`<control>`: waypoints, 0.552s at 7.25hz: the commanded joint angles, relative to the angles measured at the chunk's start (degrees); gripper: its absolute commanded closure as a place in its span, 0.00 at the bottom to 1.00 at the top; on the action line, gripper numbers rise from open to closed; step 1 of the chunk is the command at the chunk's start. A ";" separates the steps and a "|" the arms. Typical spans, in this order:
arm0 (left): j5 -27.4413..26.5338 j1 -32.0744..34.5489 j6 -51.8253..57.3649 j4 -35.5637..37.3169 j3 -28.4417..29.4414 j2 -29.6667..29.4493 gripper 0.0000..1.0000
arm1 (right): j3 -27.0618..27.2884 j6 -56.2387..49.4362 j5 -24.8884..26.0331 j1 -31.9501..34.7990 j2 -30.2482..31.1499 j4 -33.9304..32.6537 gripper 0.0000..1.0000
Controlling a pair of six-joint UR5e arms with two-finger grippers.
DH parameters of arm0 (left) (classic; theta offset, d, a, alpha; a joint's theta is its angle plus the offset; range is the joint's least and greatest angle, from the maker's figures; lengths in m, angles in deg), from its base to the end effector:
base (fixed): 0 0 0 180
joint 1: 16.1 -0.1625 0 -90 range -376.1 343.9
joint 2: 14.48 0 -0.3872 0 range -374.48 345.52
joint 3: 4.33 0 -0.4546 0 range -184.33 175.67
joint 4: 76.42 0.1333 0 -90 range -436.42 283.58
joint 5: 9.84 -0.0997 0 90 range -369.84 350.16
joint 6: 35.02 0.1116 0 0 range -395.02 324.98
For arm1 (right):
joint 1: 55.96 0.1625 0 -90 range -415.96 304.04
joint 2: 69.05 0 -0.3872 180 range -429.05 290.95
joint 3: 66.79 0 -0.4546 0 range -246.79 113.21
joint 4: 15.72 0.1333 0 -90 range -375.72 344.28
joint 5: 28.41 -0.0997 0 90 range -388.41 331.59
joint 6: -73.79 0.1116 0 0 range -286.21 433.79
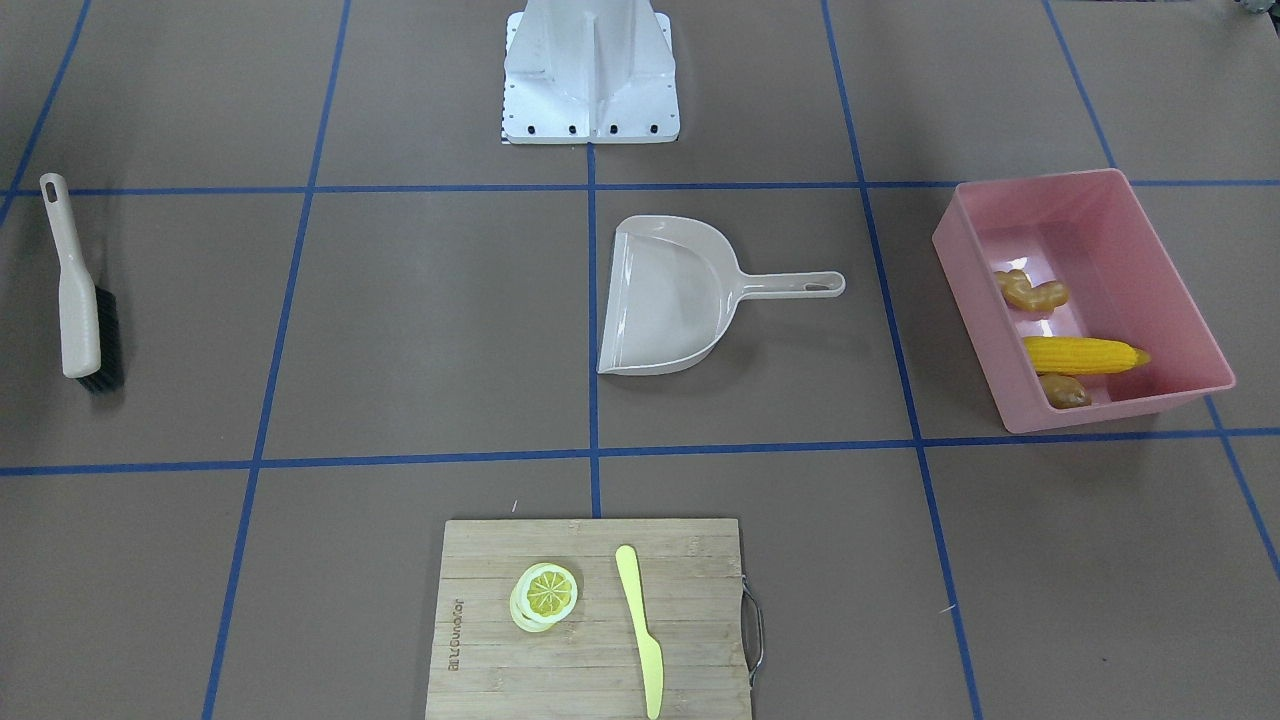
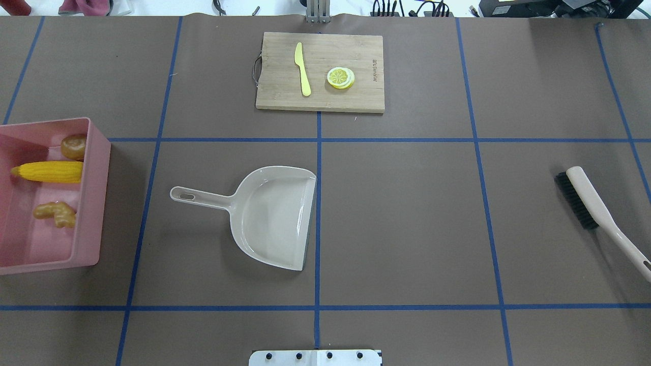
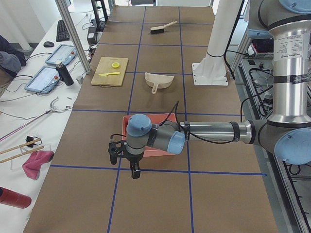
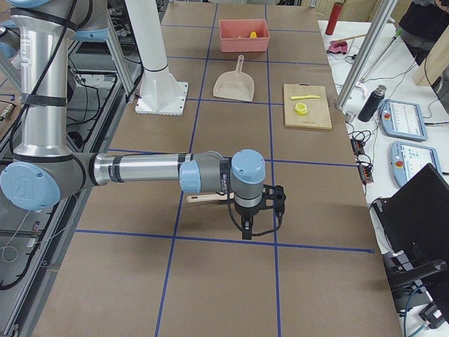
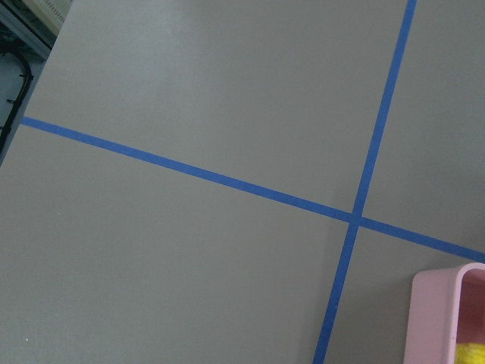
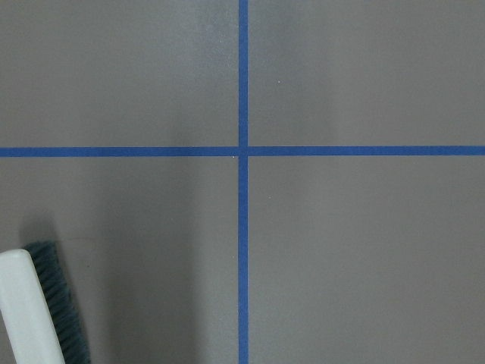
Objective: Sweep and dump trash into bin
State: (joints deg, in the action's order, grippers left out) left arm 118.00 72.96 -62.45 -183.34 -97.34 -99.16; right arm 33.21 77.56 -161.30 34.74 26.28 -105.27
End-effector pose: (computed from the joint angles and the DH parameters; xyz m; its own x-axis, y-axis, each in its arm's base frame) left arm -0.0560 -0.5380 0.6265 0.7059 -0.2969 -0.6431 0.3485 0.9360 -0.0496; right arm 0.0637 -0.5230 0.5836 0.7310 0.0138 0.6823 -0.0604 0.9972 0.0445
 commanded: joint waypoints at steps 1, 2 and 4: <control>4.41 0.15 0.10 -0.92 2.92 -0.40 0.02 | -0.06 0.00 0.00 0.01 0.12 0.00 0.00; 5.14 0.15 0.02 -0.40 3.10 -0.22 0.02 | 0.02 0.00 0.09 0.01 0.29 0.00 0.00; 5.41 0.23 -0.16 -0.83 2.49 0.49 0.02 | 0.03 0.00 0.00 0.01 0.38 -0.35 0.00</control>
State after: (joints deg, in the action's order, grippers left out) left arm 123.09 73.13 -62.48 -184.09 -94.37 -98.87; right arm 33.22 77.57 -161.28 34.74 26.65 -105.37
